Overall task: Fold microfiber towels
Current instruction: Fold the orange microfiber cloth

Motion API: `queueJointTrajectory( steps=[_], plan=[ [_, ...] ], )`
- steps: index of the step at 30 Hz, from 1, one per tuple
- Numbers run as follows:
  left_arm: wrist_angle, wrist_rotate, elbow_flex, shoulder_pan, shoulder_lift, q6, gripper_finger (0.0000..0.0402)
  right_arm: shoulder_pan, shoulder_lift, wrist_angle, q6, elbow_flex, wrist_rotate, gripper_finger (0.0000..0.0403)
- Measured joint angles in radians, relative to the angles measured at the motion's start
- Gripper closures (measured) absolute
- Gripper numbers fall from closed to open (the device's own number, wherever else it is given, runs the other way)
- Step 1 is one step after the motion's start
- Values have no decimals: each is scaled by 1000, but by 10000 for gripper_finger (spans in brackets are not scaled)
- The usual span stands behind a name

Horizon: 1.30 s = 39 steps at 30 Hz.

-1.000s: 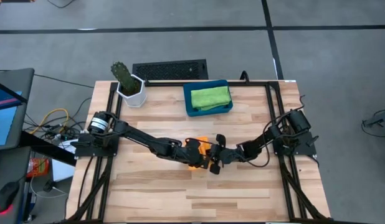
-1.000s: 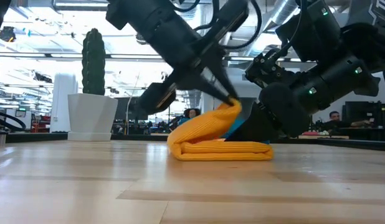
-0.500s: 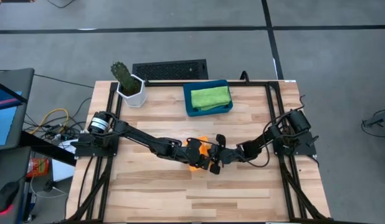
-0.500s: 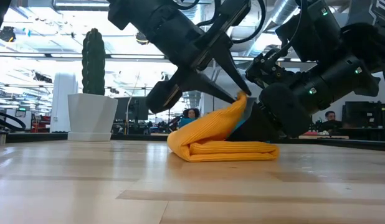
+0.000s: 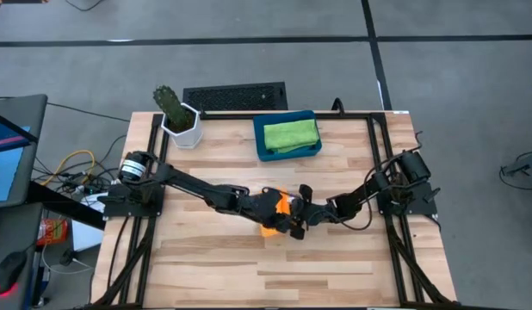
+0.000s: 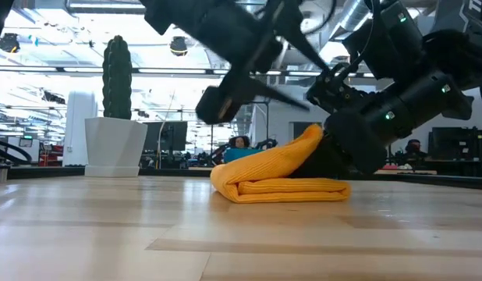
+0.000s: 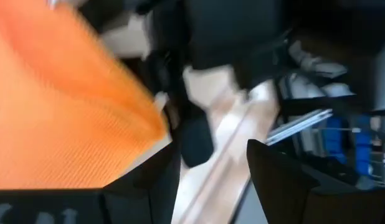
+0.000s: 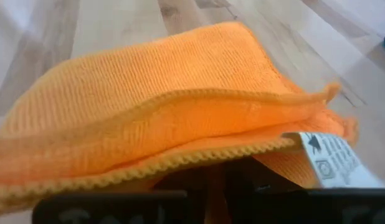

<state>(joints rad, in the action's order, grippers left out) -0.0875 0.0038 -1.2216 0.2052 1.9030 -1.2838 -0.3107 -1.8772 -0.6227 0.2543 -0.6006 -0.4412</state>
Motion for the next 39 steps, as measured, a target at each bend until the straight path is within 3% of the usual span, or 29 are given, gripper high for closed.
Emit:
queueJointTrajectory(
  steps=[7, 14, 17, 19, 23, 29, 33, 39],
  plan=[
    [70, -41, -1, -35, -126, 102, 223, -10, 105, 141, 4, -1, -5, 337],
    [295, -129, -2, -22, -225, 175, 223, -55, 274, 468, 64, 1, -29, 337],
    [405, -182, -1, -3, -253, 185, 223, -99, 347, 442, 52, 1, -93, 337],
    [469, -223, -1, 12, -268, 185, 223, -122, 375, 326, 6, 0, -99, 337],
    [533, -270, -1, 36, -287, 188, 223, -109, 335, 93, -72, -5, -68, 337],
    [589, -280, -1, 65, -287, 189, 223, -28, 150, 78, -68, -94, 68, 337],
    [641, -280, -1, 77, -284, 188, 223, -17, 89, 276, 33, -165, 39, 337],
    [666, -318, -1, 85, -283, 188, 223, -37, 127, 510, 123, -169, -4, 337]
  ],
)
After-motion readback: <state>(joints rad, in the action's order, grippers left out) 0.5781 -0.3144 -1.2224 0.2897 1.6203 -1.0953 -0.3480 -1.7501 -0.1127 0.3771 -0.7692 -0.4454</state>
